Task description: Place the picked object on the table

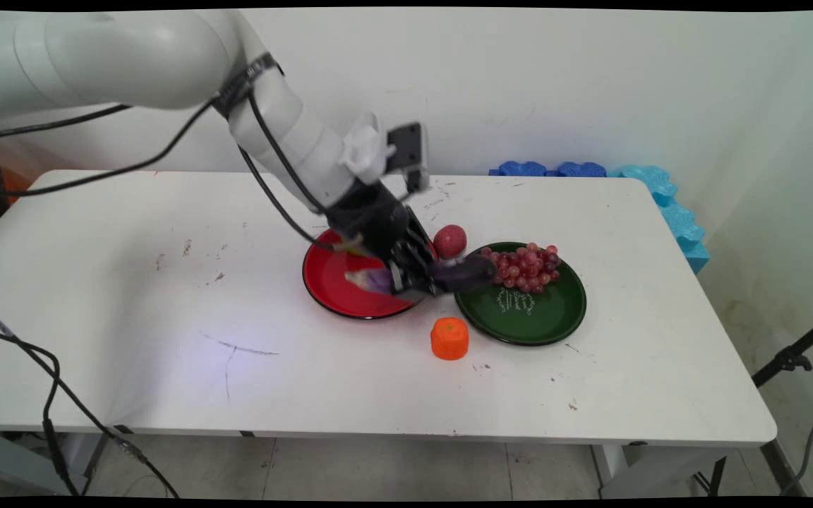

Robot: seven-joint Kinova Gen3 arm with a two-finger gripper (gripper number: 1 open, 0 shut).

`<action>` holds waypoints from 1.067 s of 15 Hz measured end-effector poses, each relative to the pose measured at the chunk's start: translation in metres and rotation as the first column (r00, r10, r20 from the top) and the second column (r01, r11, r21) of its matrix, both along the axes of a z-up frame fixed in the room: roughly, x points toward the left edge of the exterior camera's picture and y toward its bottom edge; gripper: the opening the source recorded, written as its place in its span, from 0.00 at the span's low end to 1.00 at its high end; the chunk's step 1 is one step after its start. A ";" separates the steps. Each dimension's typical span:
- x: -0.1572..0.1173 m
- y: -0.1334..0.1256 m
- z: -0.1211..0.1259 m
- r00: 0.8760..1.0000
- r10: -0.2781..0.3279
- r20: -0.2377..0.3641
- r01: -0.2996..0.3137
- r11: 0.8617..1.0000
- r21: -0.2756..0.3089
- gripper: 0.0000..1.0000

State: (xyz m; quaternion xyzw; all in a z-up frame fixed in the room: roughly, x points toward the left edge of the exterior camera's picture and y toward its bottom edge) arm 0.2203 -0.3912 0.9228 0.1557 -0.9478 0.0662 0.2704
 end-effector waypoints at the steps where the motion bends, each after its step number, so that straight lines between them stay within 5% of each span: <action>1: -0.009 0.007 -0.005 1.000 0.000 0.005 0.000 1.000 0.007 0.00; 16: -0.077 0.044 -0.097 0.997 0.046 0.062 -0.051 0.996 0.076 0.00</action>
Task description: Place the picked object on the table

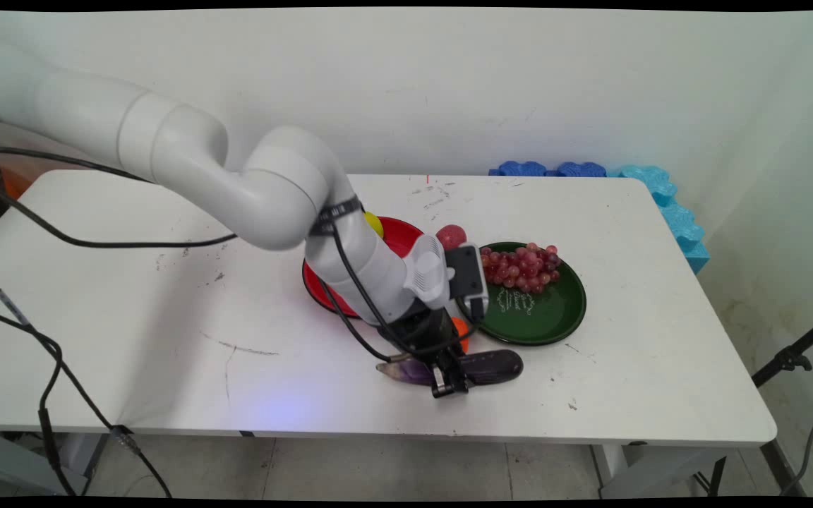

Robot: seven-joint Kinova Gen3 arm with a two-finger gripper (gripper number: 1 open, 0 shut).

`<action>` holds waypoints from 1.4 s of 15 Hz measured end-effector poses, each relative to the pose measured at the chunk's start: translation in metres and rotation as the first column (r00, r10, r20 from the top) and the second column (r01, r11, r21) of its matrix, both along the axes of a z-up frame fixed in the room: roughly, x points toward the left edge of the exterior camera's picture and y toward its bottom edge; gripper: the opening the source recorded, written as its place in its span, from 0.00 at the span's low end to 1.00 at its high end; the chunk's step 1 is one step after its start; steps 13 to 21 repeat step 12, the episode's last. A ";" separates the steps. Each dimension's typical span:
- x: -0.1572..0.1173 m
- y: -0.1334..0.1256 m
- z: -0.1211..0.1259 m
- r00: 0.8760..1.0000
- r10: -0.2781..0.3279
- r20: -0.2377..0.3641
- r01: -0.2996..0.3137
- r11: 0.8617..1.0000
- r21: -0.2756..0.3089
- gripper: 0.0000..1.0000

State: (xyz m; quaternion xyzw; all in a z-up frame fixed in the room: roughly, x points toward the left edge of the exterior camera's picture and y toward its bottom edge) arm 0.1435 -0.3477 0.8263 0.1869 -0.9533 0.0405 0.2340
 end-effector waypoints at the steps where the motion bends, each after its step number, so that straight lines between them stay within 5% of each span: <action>1: -0.003 0.001 -0.004 1.000 0.002 0.002 -0.002 1.000 0.001 0.00; 5: -0.011 0.002 -0.015 1.000 0.006 0.008 -0.006 1.000 0.000 0.00; 6: -0.012 0.002 -0.017 1.000 0.008 0.009 -0.008 1.000 -0.001 1.00; 21: -0.022 0.000 -0.019 1.000 0.012 -0.004 -0.012 1.000 -0.002 1.00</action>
